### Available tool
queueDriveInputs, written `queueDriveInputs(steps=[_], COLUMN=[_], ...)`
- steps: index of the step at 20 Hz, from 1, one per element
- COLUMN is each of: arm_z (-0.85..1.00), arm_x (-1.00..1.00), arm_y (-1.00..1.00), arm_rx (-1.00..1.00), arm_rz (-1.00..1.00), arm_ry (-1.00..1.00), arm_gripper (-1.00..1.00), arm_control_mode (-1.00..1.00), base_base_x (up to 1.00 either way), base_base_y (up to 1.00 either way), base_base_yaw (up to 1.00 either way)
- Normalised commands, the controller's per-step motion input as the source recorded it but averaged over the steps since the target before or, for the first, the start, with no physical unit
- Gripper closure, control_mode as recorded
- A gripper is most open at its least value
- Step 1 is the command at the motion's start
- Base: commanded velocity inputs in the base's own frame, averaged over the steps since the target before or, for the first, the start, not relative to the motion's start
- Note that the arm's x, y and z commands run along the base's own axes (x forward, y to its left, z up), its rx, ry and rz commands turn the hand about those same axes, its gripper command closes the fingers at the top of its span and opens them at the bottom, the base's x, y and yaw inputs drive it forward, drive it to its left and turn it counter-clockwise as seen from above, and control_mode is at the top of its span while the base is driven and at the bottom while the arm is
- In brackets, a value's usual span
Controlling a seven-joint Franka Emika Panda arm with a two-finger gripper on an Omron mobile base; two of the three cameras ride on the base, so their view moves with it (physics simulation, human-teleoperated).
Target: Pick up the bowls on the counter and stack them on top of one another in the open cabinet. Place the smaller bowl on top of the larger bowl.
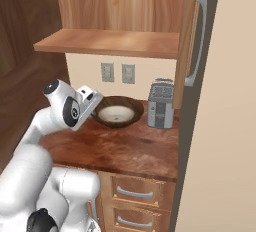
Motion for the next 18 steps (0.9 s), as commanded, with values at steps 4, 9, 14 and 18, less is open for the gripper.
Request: queueDriveInputs(steps=[4,9,14,18], arm_z=[0.22,0.25,0.28,0.3], arm_x=[-0.31,-0.33,-0.29,-0.25], arm_y=[-0.03,-0.01,0.0,0.0], arm_rx=[-0.02,-0.02,-0.02,-0.02], arm_rz=[0.17,0.18,0.19,0.18], arm_ry=[0.03,0.04,0.02,0.01], arm_gripper=[1.0,1.0,1.0,1.0], arm_control_mode=[-1.0,-1.0,-1.0,-1.0], base_base_x=[0.0,0.0,0.0,0.0], base_base_y=[0.0,0.0,0.0,0.0], base_base_yaw=[0.0,0.0,0.0,0.0])
